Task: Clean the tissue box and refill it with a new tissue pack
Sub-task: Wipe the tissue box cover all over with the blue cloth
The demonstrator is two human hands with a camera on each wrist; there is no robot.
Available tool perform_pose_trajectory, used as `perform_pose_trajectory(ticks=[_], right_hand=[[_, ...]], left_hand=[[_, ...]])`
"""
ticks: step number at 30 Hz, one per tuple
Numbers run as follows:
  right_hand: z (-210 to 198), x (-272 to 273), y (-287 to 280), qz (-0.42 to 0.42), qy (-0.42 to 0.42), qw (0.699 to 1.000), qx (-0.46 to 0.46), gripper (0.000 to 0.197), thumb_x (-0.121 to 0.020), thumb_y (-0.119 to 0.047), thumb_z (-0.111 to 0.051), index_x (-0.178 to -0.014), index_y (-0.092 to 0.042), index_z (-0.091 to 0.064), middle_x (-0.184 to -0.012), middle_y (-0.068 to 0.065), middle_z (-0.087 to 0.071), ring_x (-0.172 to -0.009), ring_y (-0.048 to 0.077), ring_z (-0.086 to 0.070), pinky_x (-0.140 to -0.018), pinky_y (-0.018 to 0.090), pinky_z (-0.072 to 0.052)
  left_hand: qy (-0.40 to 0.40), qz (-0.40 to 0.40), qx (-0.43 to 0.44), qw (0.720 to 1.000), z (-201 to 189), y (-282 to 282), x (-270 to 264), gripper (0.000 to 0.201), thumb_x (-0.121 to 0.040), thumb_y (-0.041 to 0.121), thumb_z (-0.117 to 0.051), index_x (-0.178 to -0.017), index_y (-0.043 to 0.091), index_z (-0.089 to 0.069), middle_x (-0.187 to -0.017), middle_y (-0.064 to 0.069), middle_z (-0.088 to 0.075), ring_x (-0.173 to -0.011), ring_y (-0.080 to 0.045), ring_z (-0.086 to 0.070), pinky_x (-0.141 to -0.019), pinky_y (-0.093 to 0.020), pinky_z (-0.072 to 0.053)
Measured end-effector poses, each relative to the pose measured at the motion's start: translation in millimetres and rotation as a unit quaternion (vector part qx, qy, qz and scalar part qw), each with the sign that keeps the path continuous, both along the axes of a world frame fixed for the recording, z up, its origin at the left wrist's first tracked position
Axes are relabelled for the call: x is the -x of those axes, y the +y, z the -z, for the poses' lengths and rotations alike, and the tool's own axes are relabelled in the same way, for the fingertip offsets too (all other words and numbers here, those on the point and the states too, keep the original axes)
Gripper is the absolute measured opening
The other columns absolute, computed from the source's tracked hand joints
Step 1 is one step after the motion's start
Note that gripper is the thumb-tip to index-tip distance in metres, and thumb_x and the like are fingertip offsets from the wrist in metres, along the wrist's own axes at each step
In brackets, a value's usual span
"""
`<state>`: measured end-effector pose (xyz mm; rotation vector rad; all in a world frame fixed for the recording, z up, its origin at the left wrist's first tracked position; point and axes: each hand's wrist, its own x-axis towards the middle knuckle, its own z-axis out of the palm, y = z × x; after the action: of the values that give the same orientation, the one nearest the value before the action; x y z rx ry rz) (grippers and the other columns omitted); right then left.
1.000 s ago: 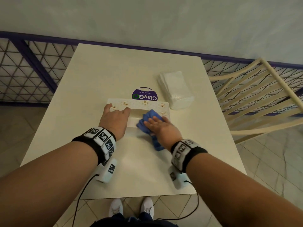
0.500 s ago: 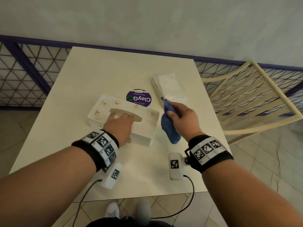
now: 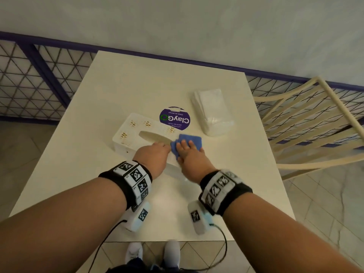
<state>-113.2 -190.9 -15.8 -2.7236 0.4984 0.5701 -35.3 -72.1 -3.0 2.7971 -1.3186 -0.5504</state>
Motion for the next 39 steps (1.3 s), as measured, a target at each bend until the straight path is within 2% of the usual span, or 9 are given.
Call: perform_pose_trajectory(ticks=[5,14,18,22,26,29,31,36,39], right_hand=[[2,27,15,0.022,-0.033,0.996,-0.085,0.051,-0.102,-0.026,-0.029,-0.151,-0.024,-0.013,-0.160,-0.006,-0.008,-0.148,0.015,-0.001,-0.118,0.042,-0.003],[1,-19,-10,0.021,-0.006,1.000,-0.019,0.055,-0.101,-0.024,-0.031,-0.151,-0.022,-0.009,-0.161,-0.003,-0.004,-0.148,0.022,0.000,-0.116,0.051,-0.012],[6,23,9,0.033,-0.085,0.990,-0.107,0.044,-0.099,-0.022,-0.042,-0.143,-0.026,-0.037,-0.155,-0.001,-0.030,-0.146,0.016,-0.018,-0.113,0.030,-0.020],[-6,56,-8,0.071,-0.107,0.982,-0.137,0.036,-0.092,-0.012,-0.056,-0.125,-0.025,-0.061,-0.126,-0.006,-0.064,-0.125,0.012,-0.051,-0.090,0.007,-0.028],[-38,68,-40,0.208,-0.222,0.950,-0.064,0.028,-0.093,-0.015,-0.049,-0.114,-0.024,-0.065,-0.104,0.001,-0.072,-0.099,0.022,-0.063,-0.076,0.019,-0.036],[-56,69,-51,0.253,-0.322,0.910,-0.069,0.027,-0.094,-0.013,-0.047,-0.114,-0.021,-0.064,-0.101,0.005,-0.071,-0.094,0.021,-0.062,-0.079,0.022,-0.040],[-64,64,-50,0.241,-0.350,0.899,-0.100,0.026,-0.094,-0.012,-0.048,-0.112,-0.021,-0.065,-0.103,0.004,-0.071,-0.095,0.019,-0.061,-0.082,0.023,-0.042],[-57,54,-8,0.213,-0.356,0.891,-0.185,0.027,-0.094,-0.014,-0.052,-0.116,-0.022,-0.065,-0.107,-0.005,-0.067,-0.100,0.011,-0.059,-0.092,0.022,-0.044],[-32,54,35,0.085,-0.236,0.943,-0.219,0.036,-0.097,-0.025,-0.047,-0.133,-0.026,-0.052,-0.134,-0.003,-0.056,-0.124,0.017,-0.050,-0.109,0.034,-0.036]], left_hand=[[0.004,-0.004,0.002,1.000,0,-1,0,0.038,-0.090,0.020,-0.057,-0.127,0.018,-0.048,-0.124,-0.006,-0.051,-0.105,-0.028,-0.056,-0.077,-0.037,-0.044],[0.007,-0.003,0.012,1.000,3,2,-4,0.047,-0.088,0.023,-0.062,-0.132,0.019,-0.045,-0.122,-0.005,-0.052,-0.105,-0.029,-0.058,-0.081,-0.038,-0.046],[0.005,0.001,0.022,1.000,5,4,-6,0.043,-0.087,0.027,-0.062,-0.128,0.021,-0.048,-0.123,-0.002,-0.052,-0.100,-0.028,-0.060,-0.071,-0.033,-0.041],[0.022,0.020,0.032,0.999,5,11,-8,0.052,-0.087,0.024,-0.063,-0.135,0.025,-0.045,-0.129,0.000,-0.052,-0.104,-0.028,-0.060,-0.083,-0.037,-0.049],[0.093,0.061,0.037,0.993,-2,31,-20,0.051,-0.087,0.010,-0.055,-0.126,0.042,-0.047,-0.130,0.012,-0.052,-0.106,-0.020,-0.061,-0.092,-0.035,-0.045],[0.089,0.130,0.013,0.987,-8,43,-28,0.058,-0.081,-0.008,-0.046,-0.113,0.041,-0.050,-0.152,0.014,-0.028,-0.133,-0.019,-0.042,-0.102,-0.034,-0.039],[0.075,0.104,0.004,0.992,-9,46,-26,0.057,-0.080,-0.012,-0.043,-0.111,0.034,-0.056,-0.158,0.013,-0.009,-0.140,-0.015,-0.031,-0.101,-0.025,-0.035],[0.083,0.009,-0.017,0.996,5,49,-8,0.045,-0.092,0.009,-0.047,-0.129,0.035,-0.048,-0.159,0.008,-0.003,-0.128,-0.023,-0.046,-0.093,-0.029,-0.040],[0.086,-0.011,0.045,0.995,13,53,-6,0.047,-0.090,0.011,-0.054,-0.134,0.025,-0.043,-0.158,0.002,-0.011,-0.127,-0.026,-0.047,-0.099,-0.035,-0.042]])
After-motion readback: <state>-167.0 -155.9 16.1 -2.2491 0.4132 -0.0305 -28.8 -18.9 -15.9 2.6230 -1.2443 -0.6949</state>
